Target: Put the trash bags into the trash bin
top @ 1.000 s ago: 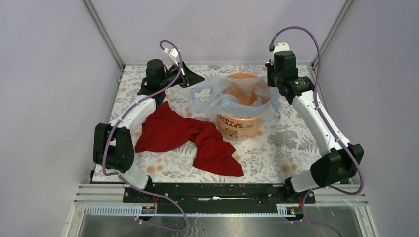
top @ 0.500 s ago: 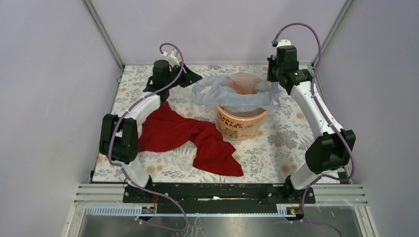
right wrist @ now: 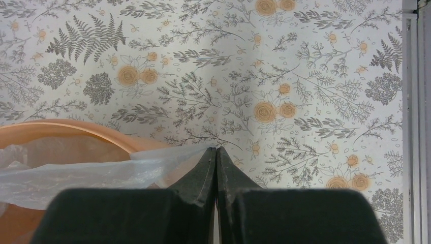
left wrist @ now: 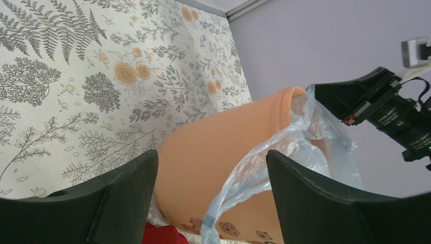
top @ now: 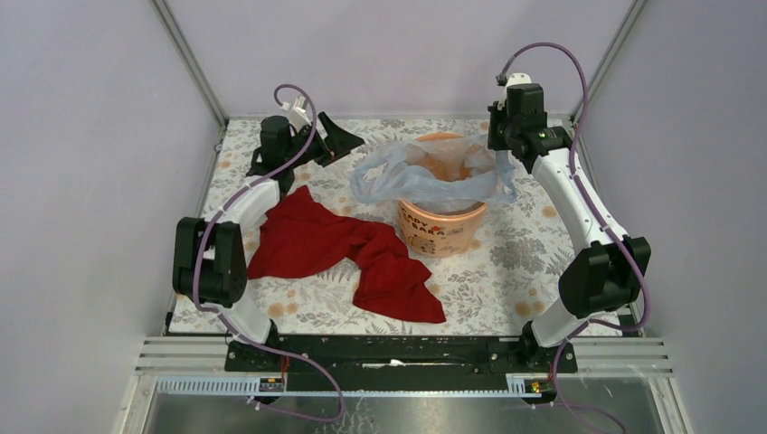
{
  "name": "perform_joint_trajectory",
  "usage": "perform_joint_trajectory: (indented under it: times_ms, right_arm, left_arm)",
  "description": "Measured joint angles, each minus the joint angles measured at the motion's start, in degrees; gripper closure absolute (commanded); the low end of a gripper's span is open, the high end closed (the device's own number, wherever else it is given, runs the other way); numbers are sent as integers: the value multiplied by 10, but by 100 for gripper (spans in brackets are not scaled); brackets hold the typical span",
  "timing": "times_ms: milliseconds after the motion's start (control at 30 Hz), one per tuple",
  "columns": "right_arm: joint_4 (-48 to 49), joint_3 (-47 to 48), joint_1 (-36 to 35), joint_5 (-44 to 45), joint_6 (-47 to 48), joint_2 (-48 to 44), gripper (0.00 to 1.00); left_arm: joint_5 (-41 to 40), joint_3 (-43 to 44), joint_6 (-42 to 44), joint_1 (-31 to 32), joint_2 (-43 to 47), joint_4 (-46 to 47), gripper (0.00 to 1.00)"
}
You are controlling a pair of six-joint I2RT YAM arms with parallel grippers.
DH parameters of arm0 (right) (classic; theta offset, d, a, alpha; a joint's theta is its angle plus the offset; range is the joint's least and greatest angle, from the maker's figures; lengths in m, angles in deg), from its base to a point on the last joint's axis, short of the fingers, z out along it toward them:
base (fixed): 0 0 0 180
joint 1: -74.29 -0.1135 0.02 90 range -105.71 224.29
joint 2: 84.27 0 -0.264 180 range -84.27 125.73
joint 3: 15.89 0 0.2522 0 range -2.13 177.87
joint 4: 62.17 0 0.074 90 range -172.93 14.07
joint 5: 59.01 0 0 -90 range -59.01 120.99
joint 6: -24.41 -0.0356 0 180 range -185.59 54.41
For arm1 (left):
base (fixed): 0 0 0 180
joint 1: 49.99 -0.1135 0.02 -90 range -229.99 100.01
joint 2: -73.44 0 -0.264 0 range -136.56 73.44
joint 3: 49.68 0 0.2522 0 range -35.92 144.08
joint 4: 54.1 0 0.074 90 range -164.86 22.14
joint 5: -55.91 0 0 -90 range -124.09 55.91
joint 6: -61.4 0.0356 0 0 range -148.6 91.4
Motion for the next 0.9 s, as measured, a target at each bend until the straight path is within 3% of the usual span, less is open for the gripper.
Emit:
perform_joint_trajectory:
  times_ms: [200, 367, 500, 567, 600, 700, 833, 900]
  right_arm:
    - [0, 0, 0, -4, 0, -1, 93]
    - [0, 0, 0, -9, 0, -3, 93]
    - [0, 0, 0, -11, 0, -3, 93]
    - [0, 0, 0, -11, 0, -3, 93]
    - [0, 0, 0, -11, 0, -3, 93]
    - [0, 0, 0, -11, 0, -3, 93]
    - [2, 0, 0, -11, 0, -3, 94]
    - [8, 0, 0, -11, -2, -3, 97]
  left_arm:
    - [3, 0, 8, -7, 25, -27, 4]
    - [17, -15, 9, -7, 25, -43, 4]
    - [67, -55, -24, -7, 24, 7, 8]
    - [90, -65, -41, -7, 19, 25, 20]
    - [103, -65, -48, -6, 14, 35, 34]
    - [128, -69, -83, -3, 1, 80, 59]
    - [134, -75, -109, -2, 0, 127, 86]
    - [126, -75, -115, -2, -1, 145, 94]
